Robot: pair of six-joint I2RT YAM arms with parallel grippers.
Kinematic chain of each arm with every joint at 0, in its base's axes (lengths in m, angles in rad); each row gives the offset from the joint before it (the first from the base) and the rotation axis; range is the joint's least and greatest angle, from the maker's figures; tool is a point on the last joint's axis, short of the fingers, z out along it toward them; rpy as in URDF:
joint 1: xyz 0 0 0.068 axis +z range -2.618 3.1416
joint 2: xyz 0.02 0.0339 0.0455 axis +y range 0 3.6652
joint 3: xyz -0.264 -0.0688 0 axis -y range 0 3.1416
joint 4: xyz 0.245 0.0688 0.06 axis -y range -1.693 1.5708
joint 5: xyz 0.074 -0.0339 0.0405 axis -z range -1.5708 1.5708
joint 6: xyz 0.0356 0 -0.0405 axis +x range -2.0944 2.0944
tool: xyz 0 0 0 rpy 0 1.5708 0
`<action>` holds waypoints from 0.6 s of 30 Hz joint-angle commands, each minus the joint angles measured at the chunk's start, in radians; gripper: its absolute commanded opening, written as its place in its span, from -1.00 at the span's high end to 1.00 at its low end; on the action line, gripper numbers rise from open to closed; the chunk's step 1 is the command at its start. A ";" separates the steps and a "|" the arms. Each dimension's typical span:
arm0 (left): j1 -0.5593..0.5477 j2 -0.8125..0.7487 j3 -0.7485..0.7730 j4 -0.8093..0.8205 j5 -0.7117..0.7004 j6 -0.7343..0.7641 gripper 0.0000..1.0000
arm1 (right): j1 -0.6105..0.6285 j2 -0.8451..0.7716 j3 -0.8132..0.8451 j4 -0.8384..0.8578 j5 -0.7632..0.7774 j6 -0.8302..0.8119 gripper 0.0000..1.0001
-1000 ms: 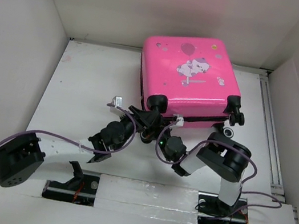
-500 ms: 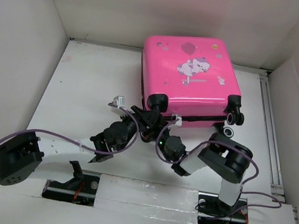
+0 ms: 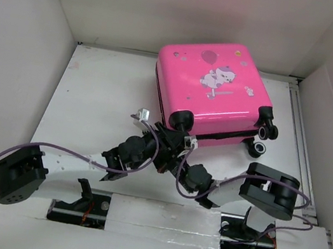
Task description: Pack the luggage
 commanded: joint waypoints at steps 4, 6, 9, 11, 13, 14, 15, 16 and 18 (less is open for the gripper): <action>-0.092 -0.127 0.177 -0.030 0.218 -0.023 0.79 | 0.078 -0.053 0.050 0.040 -0.129 -0.059 0.37; -0.092 -0.194 0.217 -0.168 0.111 0.065 0.13 | 0.078 -0.085 0.041 -0.087 -0.143 -0.045 0.10; -0.065 -0.266 0.251 -0.363 0.009 0.120 -0.84 | 0.089 -0.145 0.082 -0.366 -0.184 -0.036 -0.15; -0.043 -0.305 0.260 -0.490 -0.041 0.157 -0.98 | 0.106 -0.180 0.137 -0.514 -0.184 -0.067 -0.27; -0.043 -0.379 0.260 -0.567 -0.169 0.189 -0.98 | 0.127 -0.210 0.159 -0.681 -0.148 -0.076 -0.35; -0.043 -0.410 0.234 -0.636 -0.207 0.189 -0.98 | 0.141 -0.230 0.171 -0.736 -0.134 -0.076 -0.40; -0.043 -0.443 0.217 -0.664 -0.244 0.189 -0.98 | 0.141 -0.271 0.171 -0.825 -0.122 -0.076 -0.43; -0.043 -0.514 0.199 -0.687 -0.303 0.180 -0.95 | 0.141 -0.294 0.171 -0.877 -0.121 -0.067 -0.46; -0.043 -0.585 0.139 -0.748 -0.342 0.157 -0.88 | 0.151 -0.380 0.185 -0.976 -0.095 -0.056 -0.55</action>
